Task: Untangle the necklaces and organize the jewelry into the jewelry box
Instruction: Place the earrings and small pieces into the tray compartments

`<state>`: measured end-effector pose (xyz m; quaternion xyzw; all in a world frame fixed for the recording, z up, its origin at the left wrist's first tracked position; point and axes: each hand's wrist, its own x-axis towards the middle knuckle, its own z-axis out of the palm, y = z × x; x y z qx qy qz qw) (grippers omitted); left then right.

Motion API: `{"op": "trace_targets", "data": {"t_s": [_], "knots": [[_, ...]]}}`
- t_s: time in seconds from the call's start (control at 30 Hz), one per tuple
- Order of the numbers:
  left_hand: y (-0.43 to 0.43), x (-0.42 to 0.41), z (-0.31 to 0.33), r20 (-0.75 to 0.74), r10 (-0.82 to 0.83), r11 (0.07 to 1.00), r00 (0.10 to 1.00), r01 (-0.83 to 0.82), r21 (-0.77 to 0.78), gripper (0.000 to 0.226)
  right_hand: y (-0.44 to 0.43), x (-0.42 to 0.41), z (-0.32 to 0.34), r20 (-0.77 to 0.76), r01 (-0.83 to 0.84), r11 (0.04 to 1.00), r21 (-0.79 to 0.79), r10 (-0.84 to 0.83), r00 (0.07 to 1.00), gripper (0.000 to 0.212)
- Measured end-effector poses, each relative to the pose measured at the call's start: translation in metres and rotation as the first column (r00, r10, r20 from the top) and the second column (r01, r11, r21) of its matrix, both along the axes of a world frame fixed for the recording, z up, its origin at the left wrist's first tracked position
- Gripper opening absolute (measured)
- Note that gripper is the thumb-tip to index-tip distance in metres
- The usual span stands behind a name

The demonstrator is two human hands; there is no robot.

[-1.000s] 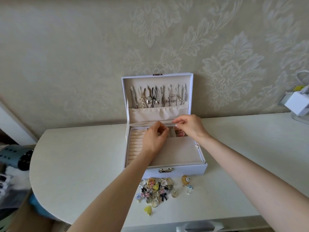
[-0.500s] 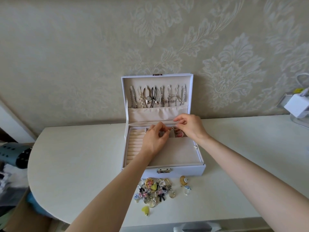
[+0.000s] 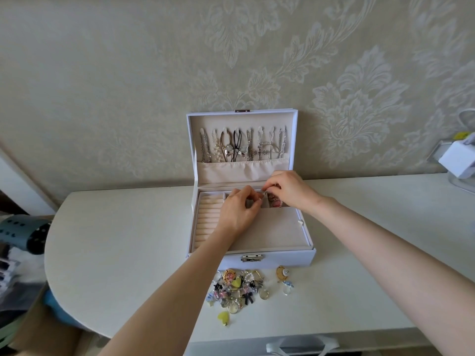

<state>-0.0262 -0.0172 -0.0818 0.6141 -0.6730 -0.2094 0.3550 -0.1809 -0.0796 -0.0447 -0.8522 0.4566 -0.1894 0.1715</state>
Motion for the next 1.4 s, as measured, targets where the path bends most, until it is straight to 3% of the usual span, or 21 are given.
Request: {"op": "trace_targets", "data": {"t_s": [0.2,0.4,0.7,0.9,1.17,1.27,1.4], "knots": [[0.001,-0.001,0.002,0.005,0.009,1.0,1.0,-0.009,-0.01,0.012,-0.003,0.001,0.002,-0.075,-0.024,1.0,0.001,0.024,0.997,0.019],[0.004,-0.001,0.006,-0.02,0.014,0.999,1.0,-0.015,-0.043,0.008,0.005,0.003,0.002,0.018,0.006,1.0,0.026,-0.007,1.0,0.024],[0.003,-0.001,0.004,-0.14,0.069,0.993,0.988,-0.082,-0.09,0.009,-0.001,0.006,-0.012,0.025,-0.009,0.999,-0.041,0.01,1.0,0.032],[0.002,-0.001,0.004,-0.156,0.047,0.987,0.987,-0.07,-0.144,0.013,0.005,0.0,-0.01,0.25,0.078,0.992,-0.096,-0.052,0.967,0.037],[0.002,-0.002,0.004,-0.124,0.025,0.982,0.992,-0.048,-0.184,0.028,0.025,0.001,-0.011,0.52,0.032,0.955,0.294,-0.188,0.833,0.015],[0.001,0.0,0.002,-0.081,0.001,0.977,0.997,-0.018,-0.213,0.018,0.028,0.003,-0.015,0.551,0.021,0.944,0.328,-0.209,0.808,0.019],[0.001,0.001,0.003,-0.148,0.004,0.982,0.989,-0.032,-0.186,0.015,0.027,0.004,-0.017,0.555,0.043,0.95,0.308,-0.216,0.803,0.026]]}}
